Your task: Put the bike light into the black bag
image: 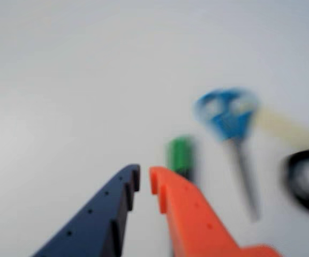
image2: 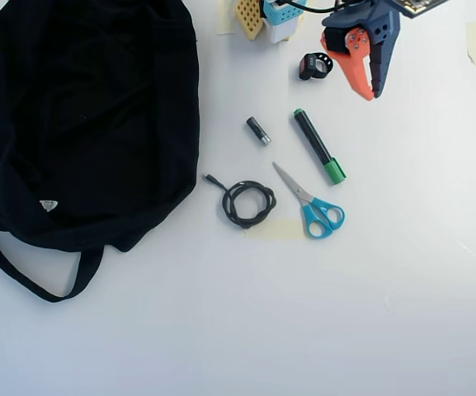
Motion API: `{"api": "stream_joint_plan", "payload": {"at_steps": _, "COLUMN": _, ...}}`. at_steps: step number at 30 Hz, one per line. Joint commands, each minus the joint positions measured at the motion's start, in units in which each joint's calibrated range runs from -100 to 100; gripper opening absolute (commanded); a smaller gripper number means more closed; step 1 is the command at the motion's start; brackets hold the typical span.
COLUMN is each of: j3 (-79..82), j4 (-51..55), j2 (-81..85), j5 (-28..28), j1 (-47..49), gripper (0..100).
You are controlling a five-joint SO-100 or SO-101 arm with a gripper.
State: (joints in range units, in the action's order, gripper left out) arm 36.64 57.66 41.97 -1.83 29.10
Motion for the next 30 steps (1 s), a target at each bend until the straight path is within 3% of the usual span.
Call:
{"api": "stream_joint_plan", "payload": {"at_steps": 1, "j3": -0.97, "j4": 7.97, "j2": 1.52, "j5": 0.15, "j1": 2.62, "gripper": 2}}
{"api": "stream_joint_plan", "payload": {"at_steps": 6, "j3": -1.06, "j4": 13.05, "j2": 1.52, "j5": 2.36, "j1": 5.16, "gripper": 2}}
{"api": "stream_joint_plan", "payload": {"at_steps": 11, "j3": -0.43, "j4": 18.48, "j2": 1.52, "j5": 9.12, "j1": 12.12, "gripper": 2}}
{"api": "stream_joint_plan", "payload": {"at_steps": 16, "j3": 0.02, "j4": 24.76, "j2": 1.52, "j5": 14.73, "j1": 13.09, "gripper": 2}}
{"api": "stream_joint_plan", "payload": {"at_steps": 30, "j3": 8.11, "j4": 28.9, "j2": 1.52, "j5": 19.61, "j1": 13.16, "gripper": 3}}
